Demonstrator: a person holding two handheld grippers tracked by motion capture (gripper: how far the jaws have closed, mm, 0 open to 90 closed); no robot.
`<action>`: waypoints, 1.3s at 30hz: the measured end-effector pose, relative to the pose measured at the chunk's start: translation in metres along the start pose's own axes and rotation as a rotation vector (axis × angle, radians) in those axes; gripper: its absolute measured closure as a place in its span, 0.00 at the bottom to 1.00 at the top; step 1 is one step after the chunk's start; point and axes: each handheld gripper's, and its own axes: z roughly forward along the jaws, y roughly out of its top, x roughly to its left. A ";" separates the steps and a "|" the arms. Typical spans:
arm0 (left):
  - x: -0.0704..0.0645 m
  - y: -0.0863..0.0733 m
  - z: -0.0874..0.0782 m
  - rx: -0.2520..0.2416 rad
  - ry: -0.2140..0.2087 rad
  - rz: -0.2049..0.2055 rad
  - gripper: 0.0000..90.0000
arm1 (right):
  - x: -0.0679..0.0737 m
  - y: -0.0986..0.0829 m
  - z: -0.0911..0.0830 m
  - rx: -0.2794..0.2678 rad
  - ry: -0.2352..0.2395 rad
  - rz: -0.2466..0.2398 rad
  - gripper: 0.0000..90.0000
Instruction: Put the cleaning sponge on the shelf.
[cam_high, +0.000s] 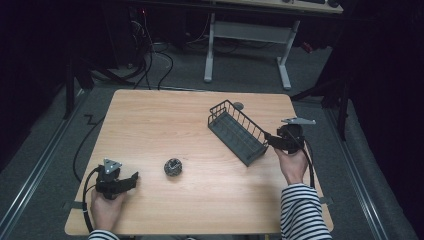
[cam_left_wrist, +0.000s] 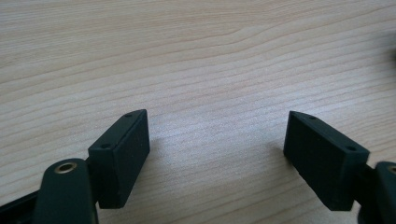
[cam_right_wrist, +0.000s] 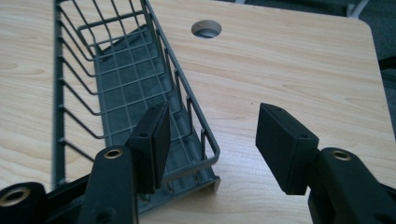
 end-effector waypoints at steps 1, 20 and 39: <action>0.000 0.000 0.000 0.000 0.000 0.000 0.26 | 0.001 0.002 0.005 0.014 -0.006 0.007 0.50; 0.000 0.000 0.000 0.000 0.000 0.000 0.26 | 0.004 -0.004 0.034 0.120 -0.004 0.021 0.55; 0.000 0.000 0.000 0.000 0.000 0.000 0.26 | 0.016 -0.019 0.021 0.112 0.039 -0.040 0.70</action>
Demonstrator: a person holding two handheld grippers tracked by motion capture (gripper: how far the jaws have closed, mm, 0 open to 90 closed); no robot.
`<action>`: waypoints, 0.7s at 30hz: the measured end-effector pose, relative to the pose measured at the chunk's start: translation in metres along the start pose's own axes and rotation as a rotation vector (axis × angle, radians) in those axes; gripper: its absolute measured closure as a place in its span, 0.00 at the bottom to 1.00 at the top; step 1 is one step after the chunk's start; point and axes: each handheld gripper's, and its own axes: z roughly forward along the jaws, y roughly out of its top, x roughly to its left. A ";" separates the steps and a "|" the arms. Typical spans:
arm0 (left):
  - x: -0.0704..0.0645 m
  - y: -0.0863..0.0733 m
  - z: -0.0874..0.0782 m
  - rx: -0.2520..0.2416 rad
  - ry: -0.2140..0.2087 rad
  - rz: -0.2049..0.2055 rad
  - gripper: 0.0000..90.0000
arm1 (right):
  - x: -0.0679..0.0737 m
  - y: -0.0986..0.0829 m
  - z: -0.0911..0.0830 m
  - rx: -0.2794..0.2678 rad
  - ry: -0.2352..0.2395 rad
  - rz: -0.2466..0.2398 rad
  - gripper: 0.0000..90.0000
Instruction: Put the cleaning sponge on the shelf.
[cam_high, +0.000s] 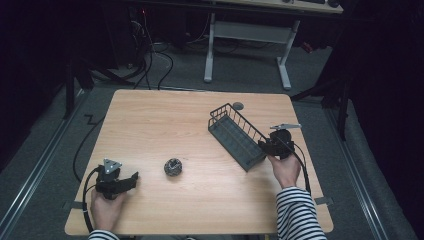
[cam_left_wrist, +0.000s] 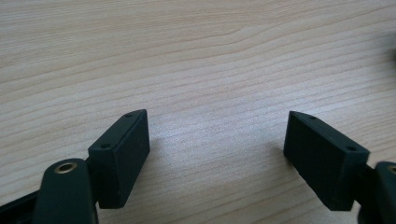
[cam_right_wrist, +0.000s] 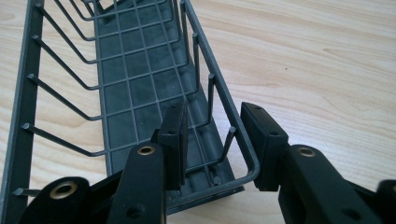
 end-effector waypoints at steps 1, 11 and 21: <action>0.000 0.000 0.000 0.000 0.000 0.000 0.26 | 0.000 0.000 0.000 0.000 0.000 0.000 0.70; 0.000 0.000 0.000 0.000 0.001 0.000 0.26 | 0.005 -0.019 -0.015 -0.026 0.036 -0.021 0.71; 0.000 0.000 0.000 0.000 0.001 0.000 0.26 | 0.016 -0.039 -0.030 -0.044 0.070 -0.045 0.71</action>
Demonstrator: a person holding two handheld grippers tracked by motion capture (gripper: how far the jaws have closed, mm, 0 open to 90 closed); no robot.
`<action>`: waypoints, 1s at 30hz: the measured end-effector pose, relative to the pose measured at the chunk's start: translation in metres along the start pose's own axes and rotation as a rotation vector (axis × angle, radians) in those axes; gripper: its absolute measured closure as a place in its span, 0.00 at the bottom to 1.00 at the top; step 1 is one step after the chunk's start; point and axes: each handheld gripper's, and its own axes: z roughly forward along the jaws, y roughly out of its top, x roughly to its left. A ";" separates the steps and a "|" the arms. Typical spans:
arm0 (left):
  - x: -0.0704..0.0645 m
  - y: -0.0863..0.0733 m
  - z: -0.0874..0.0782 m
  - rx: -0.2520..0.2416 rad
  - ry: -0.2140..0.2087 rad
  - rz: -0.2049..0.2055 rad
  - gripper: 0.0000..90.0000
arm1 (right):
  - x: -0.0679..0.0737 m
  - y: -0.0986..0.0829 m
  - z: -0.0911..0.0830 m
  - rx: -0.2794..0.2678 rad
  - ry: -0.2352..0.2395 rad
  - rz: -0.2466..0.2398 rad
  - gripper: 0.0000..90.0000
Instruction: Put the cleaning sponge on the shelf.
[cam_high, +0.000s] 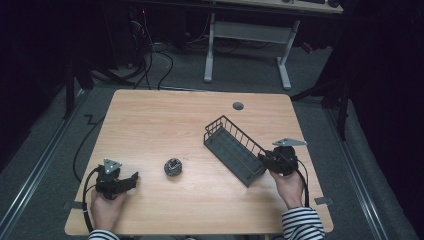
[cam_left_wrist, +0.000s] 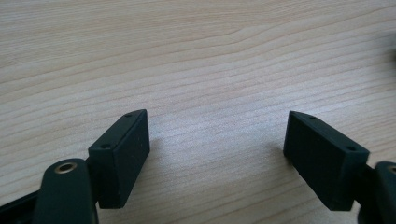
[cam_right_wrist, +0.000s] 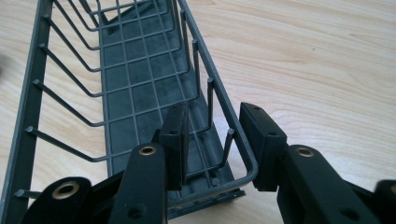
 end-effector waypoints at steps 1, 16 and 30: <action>0.000 0.000 0.000 0.000 0.000 0.000 0.26 | 0.000 0.000 0.000 0.000 0.000 0.000 0.71; 0.000 0.000 0.000 0.000 0.000 -0.001 0.26 | 0.007 -0.010 -0.006 -0.010 0.012 -0.015 0.59; 0.000 0.000 0.000 -0.001 0.001 -0.002 0.26 | 0.003 -0.002 -0.022 -0.079 0.017 0.001 0.49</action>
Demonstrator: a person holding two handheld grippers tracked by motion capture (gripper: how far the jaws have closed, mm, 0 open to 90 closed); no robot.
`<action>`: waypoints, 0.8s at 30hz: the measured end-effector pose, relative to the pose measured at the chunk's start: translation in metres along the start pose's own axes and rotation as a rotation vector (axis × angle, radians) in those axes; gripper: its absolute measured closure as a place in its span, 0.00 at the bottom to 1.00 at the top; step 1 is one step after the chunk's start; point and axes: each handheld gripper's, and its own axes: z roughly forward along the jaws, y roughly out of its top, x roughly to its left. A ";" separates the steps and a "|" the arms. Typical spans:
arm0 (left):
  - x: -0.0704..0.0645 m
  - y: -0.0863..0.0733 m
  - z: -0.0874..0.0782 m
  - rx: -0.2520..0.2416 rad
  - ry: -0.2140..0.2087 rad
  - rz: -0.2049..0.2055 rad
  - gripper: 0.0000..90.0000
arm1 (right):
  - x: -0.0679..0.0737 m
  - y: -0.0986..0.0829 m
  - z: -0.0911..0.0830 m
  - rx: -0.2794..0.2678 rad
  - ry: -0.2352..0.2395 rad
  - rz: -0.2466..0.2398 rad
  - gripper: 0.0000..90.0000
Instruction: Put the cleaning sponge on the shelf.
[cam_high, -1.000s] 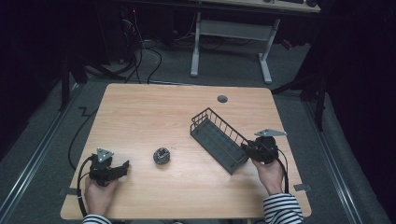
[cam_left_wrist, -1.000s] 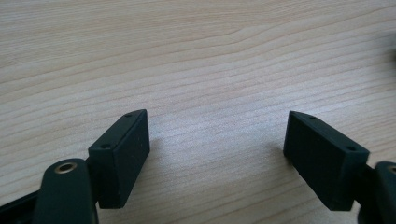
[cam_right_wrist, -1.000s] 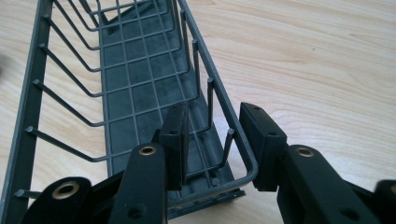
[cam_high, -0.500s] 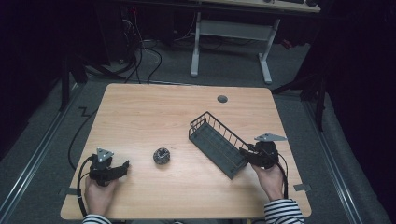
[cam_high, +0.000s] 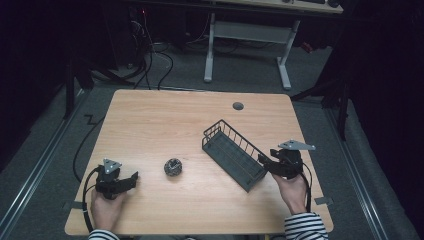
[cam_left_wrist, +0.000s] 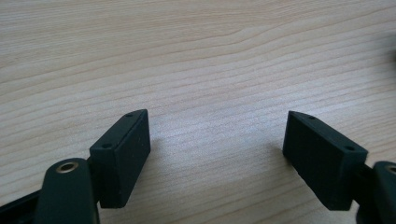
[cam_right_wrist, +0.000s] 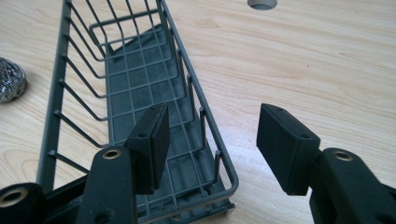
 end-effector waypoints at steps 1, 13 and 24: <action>0.000 0.000 0.000 0.000 0.000 0.000 0.26 | -0.001 0.000 -0.001 -0.005 0.003 0.001 0.49; 0.000 0.000 0.000 0.000 0.000 0.000 0.26 | -0.008 0.000 -0.021 -0.083 -0.027 0.000 0.51; 0.000 0.000 0.000 0.000 0.000 0.000 0.26 | -0.022 -0.005 -0.039 -0.137 -0.045 0.036 0.53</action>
